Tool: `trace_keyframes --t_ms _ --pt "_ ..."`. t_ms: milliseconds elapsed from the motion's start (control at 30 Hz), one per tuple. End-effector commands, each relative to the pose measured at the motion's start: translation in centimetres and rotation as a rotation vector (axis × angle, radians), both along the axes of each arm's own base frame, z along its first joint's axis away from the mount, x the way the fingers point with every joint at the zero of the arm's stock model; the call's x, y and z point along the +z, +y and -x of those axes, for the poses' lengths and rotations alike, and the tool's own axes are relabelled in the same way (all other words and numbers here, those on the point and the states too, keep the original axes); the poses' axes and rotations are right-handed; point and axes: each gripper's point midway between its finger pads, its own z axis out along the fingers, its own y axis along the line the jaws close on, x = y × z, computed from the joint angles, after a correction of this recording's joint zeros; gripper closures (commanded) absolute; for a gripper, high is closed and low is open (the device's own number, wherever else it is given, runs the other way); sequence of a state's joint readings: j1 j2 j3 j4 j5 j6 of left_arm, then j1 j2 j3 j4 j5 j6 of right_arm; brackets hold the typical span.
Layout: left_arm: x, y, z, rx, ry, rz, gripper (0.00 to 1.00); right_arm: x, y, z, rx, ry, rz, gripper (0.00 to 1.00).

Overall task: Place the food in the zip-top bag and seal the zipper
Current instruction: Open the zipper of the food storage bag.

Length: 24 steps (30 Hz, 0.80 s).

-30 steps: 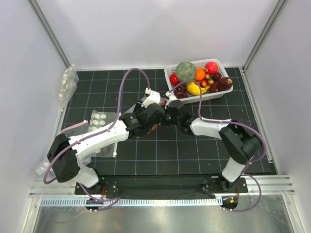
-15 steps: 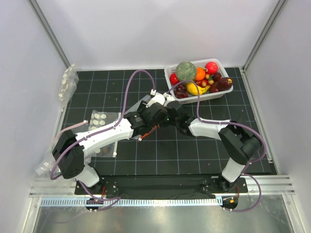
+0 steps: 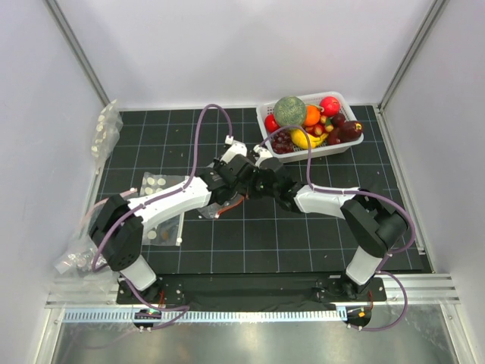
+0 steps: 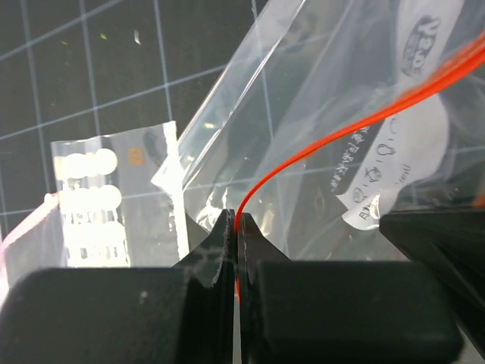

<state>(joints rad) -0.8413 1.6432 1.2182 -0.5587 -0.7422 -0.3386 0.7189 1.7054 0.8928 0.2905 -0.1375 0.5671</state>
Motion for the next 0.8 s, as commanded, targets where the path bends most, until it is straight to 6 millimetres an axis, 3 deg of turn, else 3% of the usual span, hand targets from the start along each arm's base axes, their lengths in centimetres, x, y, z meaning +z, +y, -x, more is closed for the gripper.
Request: trace_keyframes --t_ms 0,100,133,233,300,567,667,767 --pt "3.9 0.3 0.3 0.056 -0.132 0.043 1.0 3.1 1.0 -0.6 0.029 -0.084 -0.05 0.99" --pt "4.4 0.2 1.3 0.063 -0.124 0.051 1.0 3.5 1.2 -0.9 0.039 -0.077 -0.052 0.92" --pt "4.3 0.2 1.5 0.062 -0.117 0.055 1.0 3.8 1.2 -1.0 0.039 -0.083 -0.057 0.82" --pt "4.3 0.2 1.8 0.067 -0.114 0.09 1.0 4.1 0.5 -1.6 -0.007 -0.095 -0.031 0.64" --pt "4.7 0.6 1.9 0.084 -0.129 0.098 1.0 4.1 -0.5 -2.3 -0.068 -0.101 -0.003 0.64" --pt "5.2 1.2 2.1 0.114 -0.141 0.097 1.0 4.4 -1.0 -2.4 -0.089 -0.116 -0.006 0.77" --pt "5.5 1.0 2.2 0.113 -0.133 0.118 0.99 4.8 -0.5 -2.0 -0.053 -0.126 -0.038 0.99" --pt "5.7 0.3 2.7 0.069 -0.114 0.172 1.0 5.4 0.8 -1.1 0.031 -0.118 -0.076 0.99"
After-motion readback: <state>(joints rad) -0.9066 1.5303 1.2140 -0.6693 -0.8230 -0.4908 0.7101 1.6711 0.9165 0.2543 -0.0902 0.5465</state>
